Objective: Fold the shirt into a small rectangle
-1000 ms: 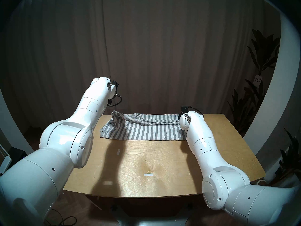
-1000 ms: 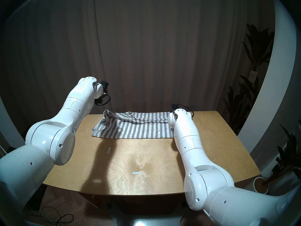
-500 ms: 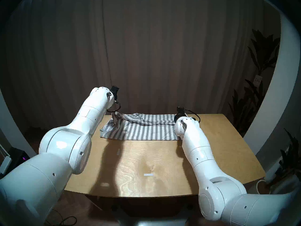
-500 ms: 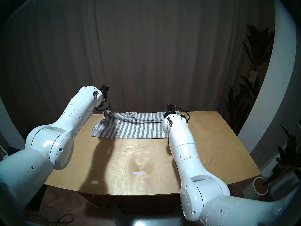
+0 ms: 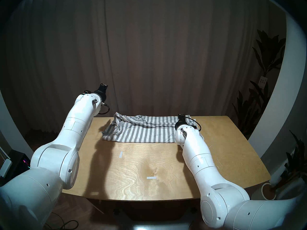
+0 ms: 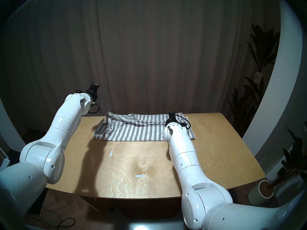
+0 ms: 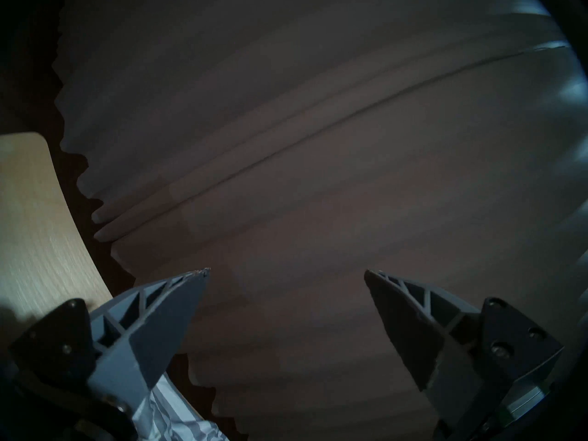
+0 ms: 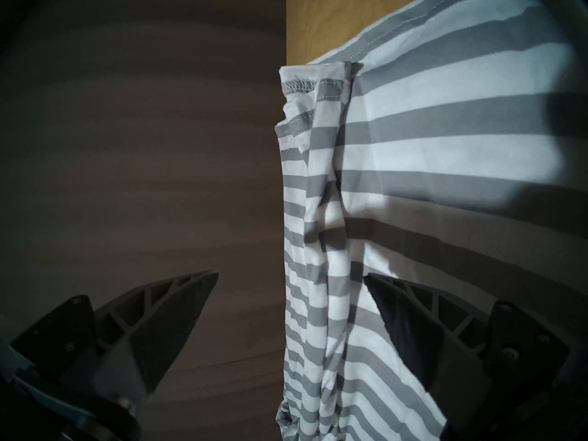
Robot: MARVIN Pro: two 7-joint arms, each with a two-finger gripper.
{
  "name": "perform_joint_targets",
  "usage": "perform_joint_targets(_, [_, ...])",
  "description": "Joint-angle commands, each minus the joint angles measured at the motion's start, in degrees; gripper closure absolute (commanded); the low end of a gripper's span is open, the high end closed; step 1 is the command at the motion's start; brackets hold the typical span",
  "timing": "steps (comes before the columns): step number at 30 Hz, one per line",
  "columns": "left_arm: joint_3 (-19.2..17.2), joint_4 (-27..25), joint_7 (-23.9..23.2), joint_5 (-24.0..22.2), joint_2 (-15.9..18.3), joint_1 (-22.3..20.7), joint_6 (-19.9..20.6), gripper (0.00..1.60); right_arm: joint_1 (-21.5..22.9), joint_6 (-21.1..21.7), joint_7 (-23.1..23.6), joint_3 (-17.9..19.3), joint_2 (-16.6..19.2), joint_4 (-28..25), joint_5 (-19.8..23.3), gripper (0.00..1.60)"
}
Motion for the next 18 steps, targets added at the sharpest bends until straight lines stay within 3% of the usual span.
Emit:
perform_joint_targets(1, [-2.8,-6.4,-3.8,-0.9,5.0,4.8,-0.2,0.0,5.4,-0.7,2.2,0.1,-1.1,3.6,0.5,0.0])
perform_joint_targets(18, [-8.3,-15.9,-7.3,-3.9,9.8,15.9,-0.3,0.0,14.1,-1.7,5.2,-0.5,-1.9,15.0,1.7,0.0])
